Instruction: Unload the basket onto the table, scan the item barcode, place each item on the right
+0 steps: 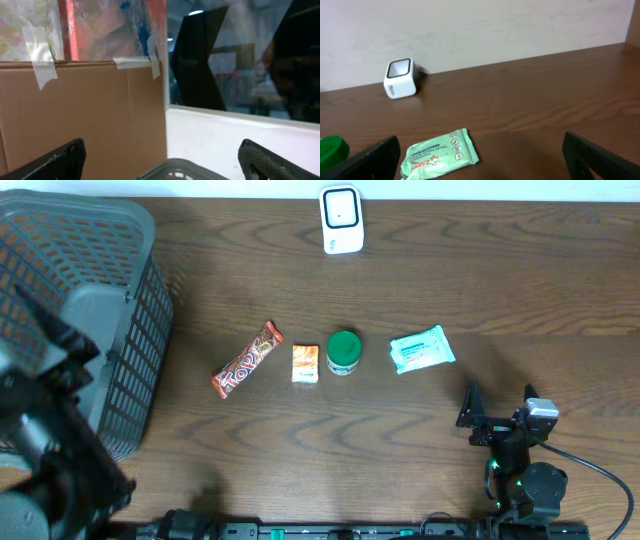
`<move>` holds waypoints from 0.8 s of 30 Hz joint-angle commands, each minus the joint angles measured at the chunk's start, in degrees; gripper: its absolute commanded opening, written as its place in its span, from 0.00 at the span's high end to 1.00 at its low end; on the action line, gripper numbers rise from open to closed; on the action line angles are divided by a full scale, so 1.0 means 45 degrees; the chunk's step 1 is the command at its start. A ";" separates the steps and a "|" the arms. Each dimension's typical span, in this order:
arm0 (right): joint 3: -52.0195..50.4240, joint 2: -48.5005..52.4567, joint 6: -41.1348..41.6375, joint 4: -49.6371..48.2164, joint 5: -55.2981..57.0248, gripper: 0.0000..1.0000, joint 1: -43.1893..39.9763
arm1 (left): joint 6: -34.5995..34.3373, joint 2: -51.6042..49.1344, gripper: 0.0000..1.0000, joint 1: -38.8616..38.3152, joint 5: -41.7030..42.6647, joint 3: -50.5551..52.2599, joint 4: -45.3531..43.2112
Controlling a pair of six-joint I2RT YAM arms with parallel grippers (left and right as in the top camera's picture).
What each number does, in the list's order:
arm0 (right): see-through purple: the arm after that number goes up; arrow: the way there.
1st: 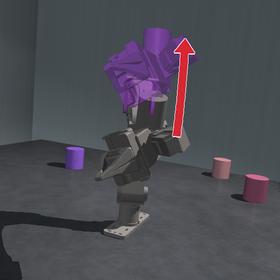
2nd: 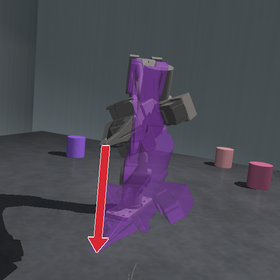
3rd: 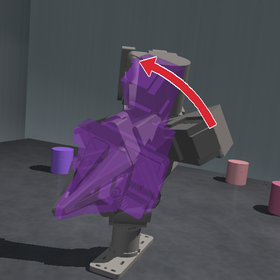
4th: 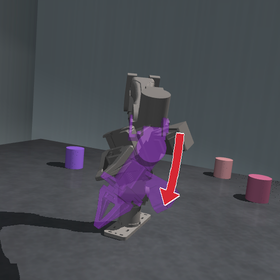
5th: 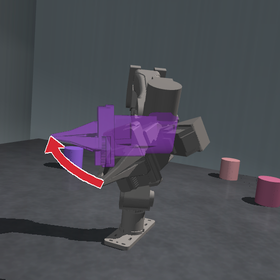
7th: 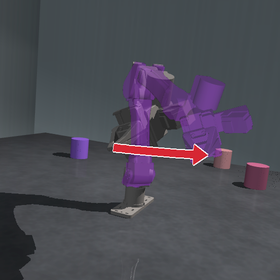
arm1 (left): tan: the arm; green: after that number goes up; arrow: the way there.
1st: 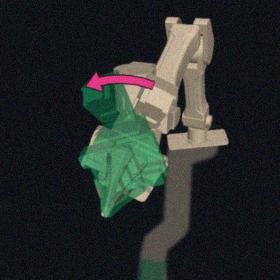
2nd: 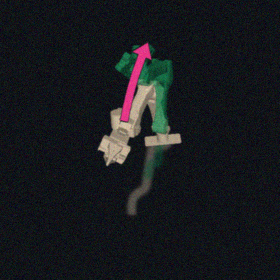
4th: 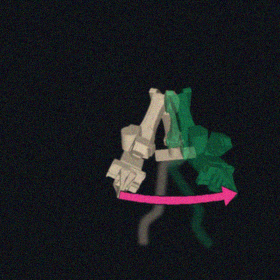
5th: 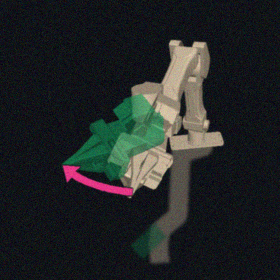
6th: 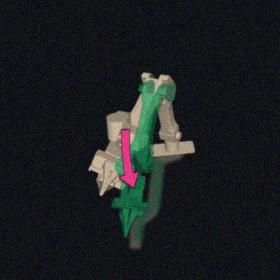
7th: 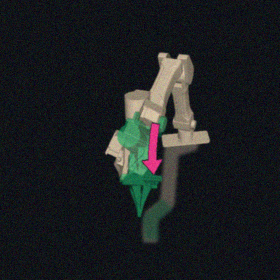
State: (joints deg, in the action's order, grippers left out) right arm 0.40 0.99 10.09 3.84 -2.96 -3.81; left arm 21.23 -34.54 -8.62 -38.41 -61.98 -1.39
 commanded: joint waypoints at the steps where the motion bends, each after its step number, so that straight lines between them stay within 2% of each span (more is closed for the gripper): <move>1: -0.0019 -0.0053 0.0126 0.0053 0.0019 0.01 0.0063 | -0.1428 0.0869 0.02 0.0068 0.1447 -0.0151 0.0481; 10: -0.0019 -0.0053 0.0126 0.0053 0.0019 0.01 0.0063 | -0.1987 0.3113 0.02 0.0068 0.1690 -0.0146 0.0738; 24: -0.0019 -0.0053 0.0126 0.0053 0.0015 0.01 0.0063 | -0.2176 0.3594 0.02 0.0068 0.1831 -0.0136 0.0792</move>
State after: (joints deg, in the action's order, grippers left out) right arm 0.40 0.99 10.07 3.86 -2.96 -3.81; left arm 11.90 -19.55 -8.62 -30.65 -61.98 2.39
